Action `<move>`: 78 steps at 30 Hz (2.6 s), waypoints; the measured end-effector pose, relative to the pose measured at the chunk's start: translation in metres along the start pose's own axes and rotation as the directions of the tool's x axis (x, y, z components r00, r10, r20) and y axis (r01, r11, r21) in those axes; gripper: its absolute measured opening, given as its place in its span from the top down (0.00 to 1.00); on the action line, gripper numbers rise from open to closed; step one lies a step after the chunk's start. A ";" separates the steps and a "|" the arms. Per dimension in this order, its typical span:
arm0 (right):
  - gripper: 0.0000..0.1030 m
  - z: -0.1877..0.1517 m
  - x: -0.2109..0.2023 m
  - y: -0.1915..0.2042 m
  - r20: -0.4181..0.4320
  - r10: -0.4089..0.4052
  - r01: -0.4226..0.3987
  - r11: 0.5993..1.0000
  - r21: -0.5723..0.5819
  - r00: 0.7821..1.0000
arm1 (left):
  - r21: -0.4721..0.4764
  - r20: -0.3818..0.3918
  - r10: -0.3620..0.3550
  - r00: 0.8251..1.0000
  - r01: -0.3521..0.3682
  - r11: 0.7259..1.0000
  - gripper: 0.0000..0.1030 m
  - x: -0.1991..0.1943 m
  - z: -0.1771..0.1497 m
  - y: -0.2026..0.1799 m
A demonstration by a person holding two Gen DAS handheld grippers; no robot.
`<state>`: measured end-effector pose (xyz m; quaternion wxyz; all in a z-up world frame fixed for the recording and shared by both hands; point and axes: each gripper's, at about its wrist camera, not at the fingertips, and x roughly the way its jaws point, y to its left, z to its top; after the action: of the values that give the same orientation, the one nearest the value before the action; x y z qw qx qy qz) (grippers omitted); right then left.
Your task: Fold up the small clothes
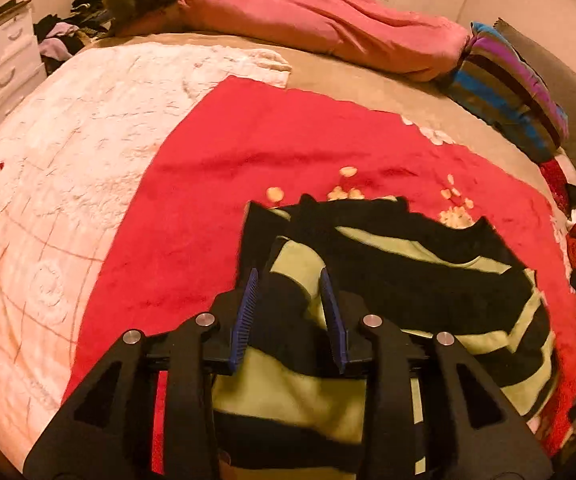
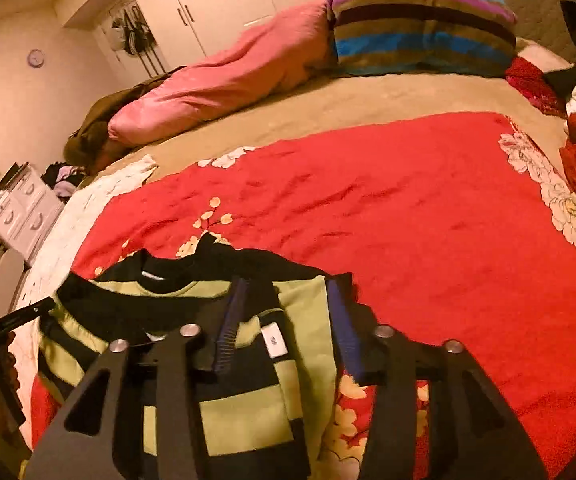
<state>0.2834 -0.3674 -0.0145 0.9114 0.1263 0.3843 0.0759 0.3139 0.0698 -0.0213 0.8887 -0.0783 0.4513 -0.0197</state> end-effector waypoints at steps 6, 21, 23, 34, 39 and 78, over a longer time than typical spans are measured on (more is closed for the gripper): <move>0.33 -0.003 0.021 0.033 -0.102 0.032 -0.053 0.977 -0.205 0.994 | 0.056 0.037 -0.061 0.997 0.059 0.997 0.69 -0.019 -0.005 -0.001; 0.82 -0.013 0.074 0.041 -0.234 0.071 -0.109 0.982 -0.154 0.970 | 0.032 -0.080 -0.037 0.996 0.040 0.999 1.00 0.027 -0.001 -0.008; 0.83 -0.008 0.060 0.034 -0.183 0.103 -0.124 0.986 -0.111 0.978 | 0.015 -0.052 -0.047 0.998 0.047 0.999 1.00 0.020 0.001 -0.002; 0.87 0.001 0.066 -0.005 -0.124 -0.040 0.043 0.999 0.024 0.991 | -0.048 0.010 -0.052 0.999 0.052 0.997 0.98 0.028 0.011 0.001; 0.49 -0.007 0.067 -0.015 -0.127 -0.064 0.072 0.996 0.059 0.990 | -0.097 -0.050 -0.017 0.999 0.012 0.995 0.89 0.049 0.008 0.019; 0.25 -0.095 -0.004 0.031 -0.184 -0.028 0.005 0.992 -0.127 0.982 | -0.067 -0.088 0.047 0.995 -0.053 0.996 0.21 -0.005 -0.079 0.013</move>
<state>0.2107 -0.3224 -0.0671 0.8783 0.0578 0.4631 0.1038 0.2467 0.0738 -0.0650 0.8653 -0.0968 0.4916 0.0150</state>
